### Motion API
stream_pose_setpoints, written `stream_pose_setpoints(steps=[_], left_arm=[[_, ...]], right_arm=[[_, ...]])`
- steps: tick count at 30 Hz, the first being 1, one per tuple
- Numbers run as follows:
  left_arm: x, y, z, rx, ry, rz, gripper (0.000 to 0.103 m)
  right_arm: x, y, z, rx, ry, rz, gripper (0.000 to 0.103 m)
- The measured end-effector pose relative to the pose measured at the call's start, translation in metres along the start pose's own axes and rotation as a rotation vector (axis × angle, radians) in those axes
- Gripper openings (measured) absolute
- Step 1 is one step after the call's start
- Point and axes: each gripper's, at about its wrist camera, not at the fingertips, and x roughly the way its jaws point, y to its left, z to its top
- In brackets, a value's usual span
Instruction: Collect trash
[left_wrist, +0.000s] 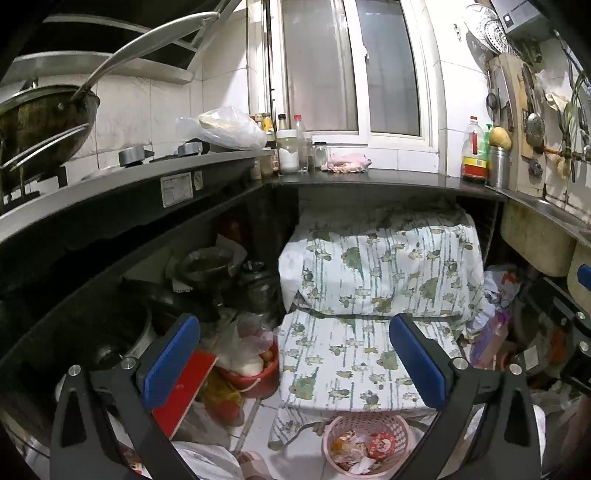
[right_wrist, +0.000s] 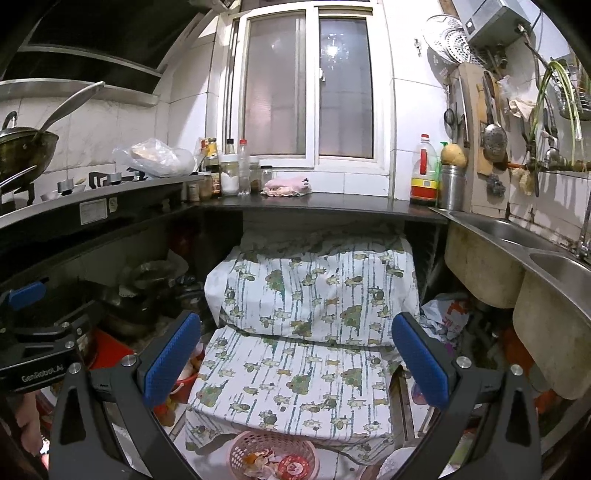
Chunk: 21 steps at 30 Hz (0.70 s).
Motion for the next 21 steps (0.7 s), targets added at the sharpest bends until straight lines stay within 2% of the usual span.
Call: stream_pose_setpoints(steps=[4, 7, 12, 17, 21], left_arm=[[0.001, -0.002, 0.001, 0.026, -0.014, 0.025, 0.103], [0.003, 0.0, 0.003, 0.01, -0.004, -0.022, 0.103], [0.001, -0.005, 0.004, 0.027, -0.046, 0.05, 0.103], [0.004, -0.01, 0.003, 0.04, -0.031, 0.014, 0.103], [0.006, -0.014, 0.002, 0.042, -0.032, 0.033, 0.103]], right_arm=[[0.001, 0.001, -0.001, 0.001, 0.005, 0.009, 0.103], [0.0, 0.002, -0.002, -0.004, 0.001, 0.004, 0.103], [-0.002, 0.001, -0.001, 0.001, -0.005, 0.008, 0.103], [-0.003, 0.0, -0.001, 0.002, -0.011, -0.001, 0.103], [-0.003, -0.003, -0.001, 0.012, -0.012, -0.005, 0.103]])
